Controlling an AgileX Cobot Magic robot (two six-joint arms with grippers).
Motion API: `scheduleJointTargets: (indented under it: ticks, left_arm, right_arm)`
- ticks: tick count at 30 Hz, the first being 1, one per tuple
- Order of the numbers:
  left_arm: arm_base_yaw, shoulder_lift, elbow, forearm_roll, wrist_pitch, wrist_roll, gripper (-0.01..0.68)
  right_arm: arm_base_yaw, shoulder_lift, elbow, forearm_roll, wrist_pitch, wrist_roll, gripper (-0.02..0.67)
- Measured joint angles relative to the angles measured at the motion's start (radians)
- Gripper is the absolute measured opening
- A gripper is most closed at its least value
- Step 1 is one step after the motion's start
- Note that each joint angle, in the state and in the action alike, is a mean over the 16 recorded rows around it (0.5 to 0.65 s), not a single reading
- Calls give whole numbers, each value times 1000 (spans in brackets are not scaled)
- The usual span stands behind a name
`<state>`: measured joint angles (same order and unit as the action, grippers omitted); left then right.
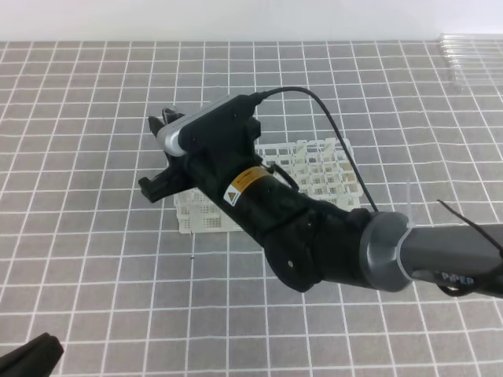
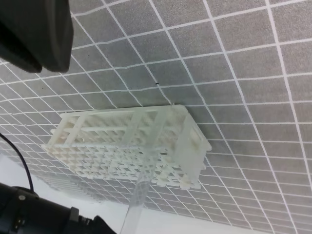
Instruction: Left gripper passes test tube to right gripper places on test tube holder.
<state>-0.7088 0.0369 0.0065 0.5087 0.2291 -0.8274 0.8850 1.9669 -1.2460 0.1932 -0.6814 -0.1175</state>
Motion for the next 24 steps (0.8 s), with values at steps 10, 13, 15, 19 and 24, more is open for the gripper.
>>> scheduleJointTargets:
  ticks: [10, 13, 15, 19, 24]
  left_arm:
    - [0, 0, 0, 0, 1, 0, -1]
    - [0, 1, 0, 0, 1, 1, -1]
    - [0, 1, 1, 0, 0, 1, -1]
    - [0, 1, 1, 0, 0, 1, -1]
    - [0, 1, -1, 0, 1, 1, -1]
  right_arm:
    - [-5, 7, -29, 0, -4, 0, 84]
    - [-5, 11, -37, 1, 1, 0, 84]
    - [-6, 14, -41, 1, 4, 0, 84]
    - [-6, 19, -42, 2, 8, 0, 84]
    - [-9, 26, -41, 4, 11, 0, 84]
